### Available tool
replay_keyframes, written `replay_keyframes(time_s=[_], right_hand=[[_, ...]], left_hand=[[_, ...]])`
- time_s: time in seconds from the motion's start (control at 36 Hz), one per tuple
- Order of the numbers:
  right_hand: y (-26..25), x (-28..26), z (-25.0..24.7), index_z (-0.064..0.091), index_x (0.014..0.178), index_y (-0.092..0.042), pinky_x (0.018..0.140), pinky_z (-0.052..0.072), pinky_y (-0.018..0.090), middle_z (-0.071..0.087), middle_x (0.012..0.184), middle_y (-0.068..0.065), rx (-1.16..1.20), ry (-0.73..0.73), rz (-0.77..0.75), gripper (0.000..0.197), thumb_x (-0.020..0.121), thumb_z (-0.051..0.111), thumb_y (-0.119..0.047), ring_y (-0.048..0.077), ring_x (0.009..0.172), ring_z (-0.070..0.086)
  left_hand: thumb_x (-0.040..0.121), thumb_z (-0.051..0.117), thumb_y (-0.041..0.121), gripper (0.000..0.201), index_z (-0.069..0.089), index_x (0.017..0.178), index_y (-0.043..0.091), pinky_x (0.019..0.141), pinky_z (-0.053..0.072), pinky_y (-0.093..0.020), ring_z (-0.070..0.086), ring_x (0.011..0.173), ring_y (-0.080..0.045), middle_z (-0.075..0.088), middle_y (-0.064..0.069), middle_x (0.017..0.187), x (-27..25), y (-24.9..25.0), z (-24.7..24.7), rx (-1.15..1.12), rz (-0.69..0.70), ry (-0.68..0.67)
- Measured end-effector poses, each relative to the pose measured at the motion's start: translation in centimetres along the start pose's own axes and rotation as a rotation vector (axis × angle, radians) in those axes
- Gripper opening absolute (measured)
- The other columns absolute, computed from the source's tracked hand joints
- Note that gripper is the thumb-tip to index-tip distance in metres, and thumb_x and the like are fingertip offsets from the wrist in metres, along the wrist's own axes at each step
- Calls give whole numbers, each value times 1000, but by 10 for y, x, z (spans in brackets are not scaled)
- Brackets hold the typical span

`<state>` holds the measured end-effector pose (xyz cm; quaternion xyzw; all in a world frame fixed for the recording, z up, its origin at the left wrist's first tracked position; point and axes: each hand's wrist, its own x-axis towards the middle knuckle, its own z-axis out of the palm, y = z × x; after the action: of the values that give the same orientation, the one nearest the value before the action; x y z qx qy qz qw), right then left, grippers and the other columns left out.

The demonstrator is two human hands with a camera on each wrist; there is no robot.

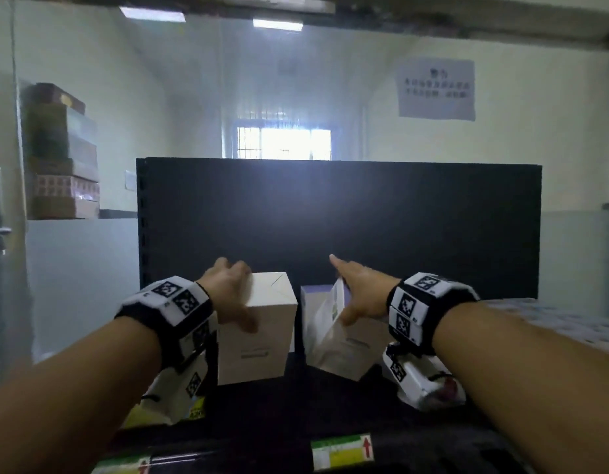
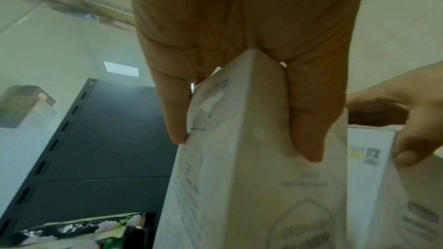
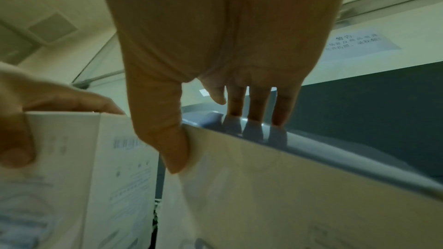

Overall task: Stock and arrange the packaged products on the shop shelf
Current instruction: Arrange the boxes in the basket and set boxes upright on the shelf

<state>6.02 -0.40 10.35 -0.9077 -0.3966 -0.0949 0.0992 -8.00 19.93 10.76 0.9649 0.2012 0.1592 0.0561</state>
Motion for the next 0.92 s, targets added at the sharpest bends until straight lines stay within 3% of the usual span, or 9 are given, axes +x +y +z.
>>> replay_keyframes(time_s=[0.31, 0.44, 0.53, 0.58, 0.64, 0.72, 0.81, 0.86, 0.92], right_hand=[[20, 65, 35, -7, 153, -23, 96, 46, 41, 36, 149, 6, -170, -78, -19, 123, 69, 82, -32, 29, 130, 44], [32, 94, 45, -8, 153, -26, 85, 43, 33, 32, 153, 5, -134, -103, -37, 124, 67, 81, -34, 28, 130, 45], [38, 110, 51, -9, 153, -26, 97, 43, 29, 26, 157, 4, -71, -151, -43, 122, 69, 80, -30, 27, 134, 42], [39, 118, 55, -12, 152, -23, 105, 42, 37, 25, 158, 6, -41, -210, -55, 121, 72, 78, -26, 28, 136, 40], [39, 124, 56, -12, 152, -21, 105, 43, 40, 26, 157, 8, -12, -252, -77, 117, 76, 76, -23, 29, 134, 42], [36, 129, 58, 1, 154, -20, 105, 42, 40, 32, 154, 9, 2, -268, -123, 103, 80, 73, -24, 31, 134, 42], [34, 130, 71, 35, 134, -30, 93, 49, 40, 55, 123, 4, 19, -246, -169, 65, 79, 71, -24, 33, 115, 55], [34, 131, 83, 37, 137, -20, 94, 50, 42, 56, 126, 9, 94, -239, -206, 69, 77, 71, -23, 33, 112, 56], [38, 133, 91, 34, 142, -13, 100, 46, 44, 49, 138, 11, 151, -219, -230, 84, 72, 77, -32, 31, 120, 52]], left_hand=[[49, 84, 57, 101, 33, 131, 25, 92, 48, -45, 46, 107, -24, 35, 0, 117, 29, -7, 19, -19, -52, 95], [48, 84, 55, 101, 34, 130, 24, 92, 47, -44, 47, 107, -25, 35, -1, 116, 36, -4, 20, -44, -123, 156], [50, 84, 54, 101, 32, 132, 24, 94, 46, -44, 45, 109, -24, 34, -1, 119, 44, -1, 19, -47, -160, 162], [52, 84, 53, 101, 31, 133, 23, 96, 45, -44, 44, 111, -24, 34, -2, 121, 50, 2, 19, -56, -184, 163], [52, 85, 52, 101, 32, 133, 22, 98, 44, -45, 45, 111, -25, 35, -4, 121, 56, 5, 19, -68, -203, 172], [54, 85, 49, 99, 33, 134, 21, 98, 43, -45, 45, 112, -26, 35, -5, 120, 64, 10, 21, -96, -232, 204], [56, 85, 46, 95, 35, 131, 19, 93, 48, -46, 46, 107, -29, 33, -5, 114, 71, 13, 21, -169, -264, 253], [55, 85, 46, 92, 36, 128, 18, 90, 50, -47, 47, 105, -30, 32, -4, 109, 74, 13, 21, -220, -276, 309], [54, 85, 46, 91, 38, 126, 17, 92, 48, -46, 47, 105, -30, 32, -4, 108, 77, 11, 20, -278, -284, 383]])
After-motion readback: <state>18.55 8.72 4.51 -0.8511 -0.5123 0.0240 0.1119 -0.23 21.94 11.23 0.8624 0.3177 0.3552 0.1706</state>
